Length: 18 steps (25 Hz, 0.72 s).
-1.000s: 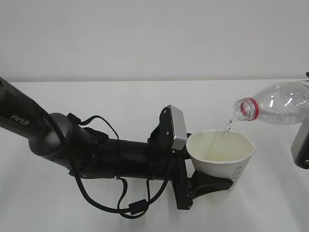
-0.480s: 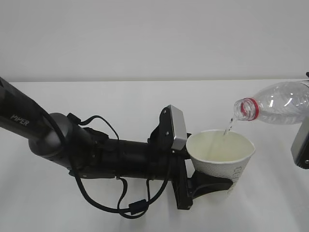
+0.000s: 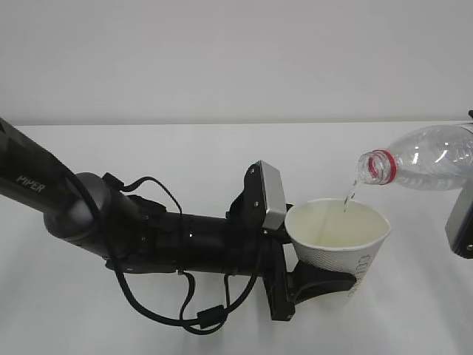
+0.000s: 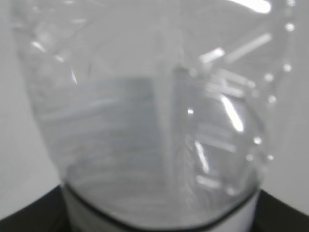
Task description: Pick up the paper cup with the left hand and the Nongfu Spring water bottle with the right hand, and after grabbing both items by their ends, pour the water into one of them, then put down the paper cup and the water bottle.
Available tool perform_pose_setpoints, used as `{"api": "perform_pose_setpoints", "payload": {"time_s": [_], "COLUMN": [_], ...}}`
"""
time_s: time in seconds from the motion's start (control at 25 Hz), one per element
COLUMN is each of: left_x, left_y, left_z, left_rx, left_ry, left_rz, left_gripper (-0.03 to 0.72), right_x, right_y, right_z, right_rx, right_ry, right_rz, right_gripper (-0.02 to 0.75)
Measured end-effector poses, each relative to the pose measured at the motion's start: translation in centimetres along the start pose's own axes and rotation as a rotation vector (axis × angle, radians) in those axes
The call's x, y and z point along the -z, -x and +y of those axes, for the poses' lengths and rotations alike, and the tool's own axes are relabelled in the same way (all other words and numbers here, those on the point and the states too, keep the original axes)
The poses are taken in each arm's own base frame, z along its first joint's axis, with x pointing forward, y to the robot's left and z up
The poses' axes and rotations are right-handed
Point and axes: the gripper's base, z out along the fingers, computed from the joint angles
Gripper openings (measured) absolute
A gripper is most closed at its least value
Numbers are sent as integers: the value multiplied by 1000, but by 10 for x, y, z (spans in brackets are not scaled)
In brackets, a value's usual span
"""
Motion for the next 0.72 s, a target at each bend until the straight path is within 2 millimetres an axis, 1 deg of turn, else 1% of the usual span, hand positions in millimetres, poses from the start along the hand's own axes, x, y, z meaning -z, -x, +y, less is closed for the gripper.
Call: {"api": "perform_pose_setpoints", "payload": {"time_s": [0.72], "left_x": [0], "left_y": [0], "left_z": [0], "left_rx": [0], "left_ry": [1], "left_rz": [2], "left_gripper": [498], "right_x": [0], "right_y": [0], "right_z": [0], "right_rx": [0], "right_ry": [0], "right_rz": [0], "right_gripper": [440]}}
